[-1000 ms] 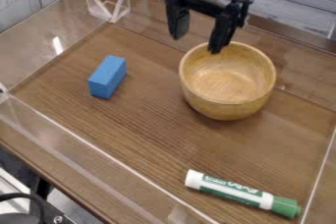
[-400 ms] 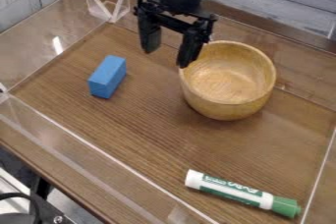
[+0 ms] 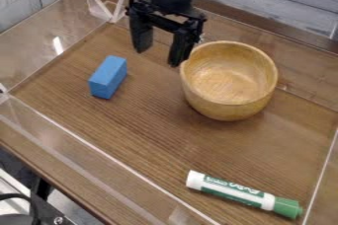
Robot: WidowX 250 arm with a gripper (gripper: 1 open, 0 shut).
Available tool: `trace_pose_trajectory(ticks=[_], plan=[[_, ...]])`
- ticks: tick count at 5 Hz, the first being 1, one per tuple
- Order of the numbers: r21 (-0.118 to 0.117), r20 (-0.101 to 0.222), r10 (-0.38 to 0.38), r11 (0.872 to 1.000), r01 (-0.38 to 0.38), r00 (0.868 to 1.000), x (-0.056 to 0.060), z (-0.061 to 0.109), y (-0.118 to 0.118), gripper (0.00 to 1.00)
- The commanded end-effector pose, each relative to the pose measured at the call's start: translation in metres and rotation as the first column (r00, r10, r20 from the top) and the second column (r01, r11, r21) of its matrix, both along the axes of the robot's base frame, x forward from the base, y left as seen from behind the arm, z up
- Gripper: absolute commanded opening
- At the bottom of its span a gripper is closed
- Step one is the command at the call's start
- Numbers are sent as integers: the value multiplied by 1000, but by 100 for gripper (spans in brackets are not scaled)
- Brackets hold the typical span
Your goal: Put the blue block in the brown bowl
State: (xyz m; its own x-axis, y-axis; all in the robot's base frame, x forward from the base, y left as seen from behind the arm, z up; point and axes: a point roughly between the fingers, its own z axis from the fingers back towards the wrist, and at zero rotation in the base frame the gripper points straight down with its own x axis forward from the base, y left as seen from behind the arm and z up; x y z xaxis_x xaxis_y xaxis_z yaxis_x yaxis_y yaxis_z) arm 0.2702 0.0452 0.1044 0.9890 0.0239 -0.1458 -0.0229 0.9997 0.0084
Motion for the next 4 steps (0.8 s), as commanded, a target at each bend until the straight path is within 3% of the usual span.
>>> trace_pose_trajectory(ticks=[1, 4], plan=[[16, 60, -7, 1000, 6, 998, 2, 15, 7, 100], [25, 40, -22, 999, 21, 999, 0, 4, 20, 100]])
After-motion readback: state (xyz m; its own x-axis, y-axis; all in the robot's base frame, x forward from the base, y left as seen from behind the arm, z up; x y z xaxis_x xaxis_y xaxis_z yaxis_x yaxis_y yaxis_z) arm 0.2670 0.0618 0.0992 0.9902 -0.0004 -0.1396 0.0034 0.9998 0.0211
